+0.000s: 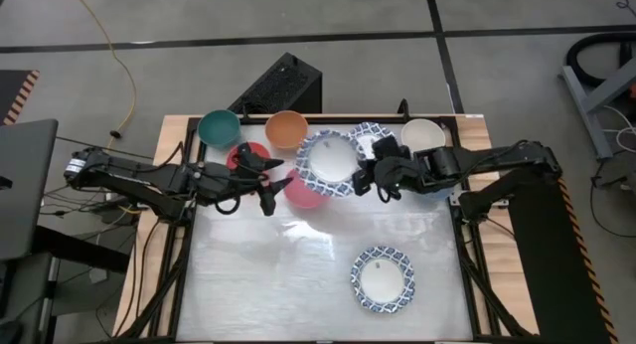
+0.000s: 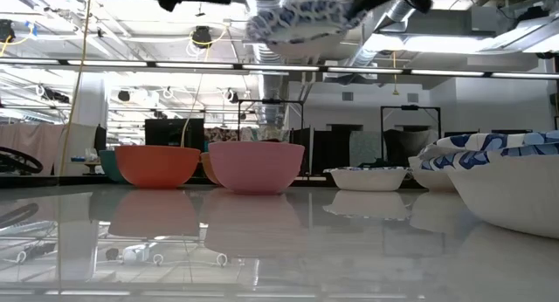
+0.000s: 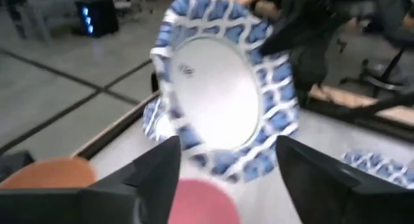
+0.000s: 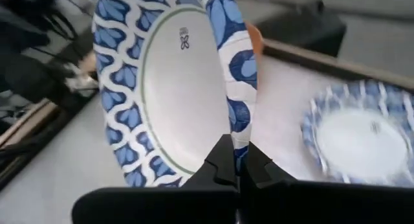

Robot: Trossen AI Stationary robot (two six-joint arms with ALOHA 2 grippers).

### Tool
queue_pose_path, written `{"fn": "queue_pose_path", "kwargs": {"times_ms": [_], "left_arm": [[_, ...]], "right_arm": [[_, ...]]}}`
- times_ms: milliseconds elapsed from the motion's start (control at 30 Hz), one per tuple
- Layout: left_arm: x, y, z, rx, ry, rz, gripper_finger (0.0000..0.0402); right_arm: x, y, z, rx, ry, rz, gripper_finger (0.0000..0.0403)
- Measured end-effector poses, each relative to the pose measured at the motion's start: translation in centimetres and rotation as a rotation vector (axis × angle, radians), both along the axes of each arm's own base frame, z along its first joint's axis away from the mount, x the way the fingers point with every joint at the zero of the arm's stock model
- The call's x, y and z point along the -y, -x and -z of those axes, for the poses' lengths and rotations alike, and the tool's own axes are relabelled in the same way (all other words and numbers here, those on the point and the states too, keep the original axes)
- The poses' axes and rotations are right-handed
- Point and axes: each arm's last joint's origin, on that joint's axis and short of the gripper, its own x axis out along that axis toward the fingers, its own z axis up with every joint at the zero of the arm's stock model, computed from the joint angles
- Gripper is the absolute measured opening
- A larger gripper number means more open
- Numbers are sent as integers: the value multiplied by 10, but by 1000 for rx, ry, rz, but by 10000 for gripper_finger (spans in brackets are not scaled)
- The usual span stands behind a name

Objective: Nest bowls inside each other
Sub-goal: Stack the bottom left white bowl on top of the bottom right white bowl

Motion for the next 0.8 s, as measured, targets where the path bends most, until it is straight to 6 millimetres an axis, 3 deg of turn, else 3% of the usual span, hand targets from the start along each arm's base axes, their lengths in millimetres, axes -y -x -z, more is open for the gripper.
{"fn": "queue_pose_path", "kwargs": {"times_ms": [133,300,500,667,800], "left_arm": [[0,2,7,-54,46,-8,294],[0,3,11,-74,98,13,311],[0,8,7,-52,116,16,310],[-1,12,3,-26,122,24,309],[-1,14,1,-20,122,25,309]], "right_arm": [[-9,16,6,-97,-152,-56,4],[-35,40,10,-209,-311,-126,3],[-64,87,5,-103,-496,-171,3],[-74,126,31,40,-689,-126,3],[-85,134,64,102,-753,-133,3]]}}
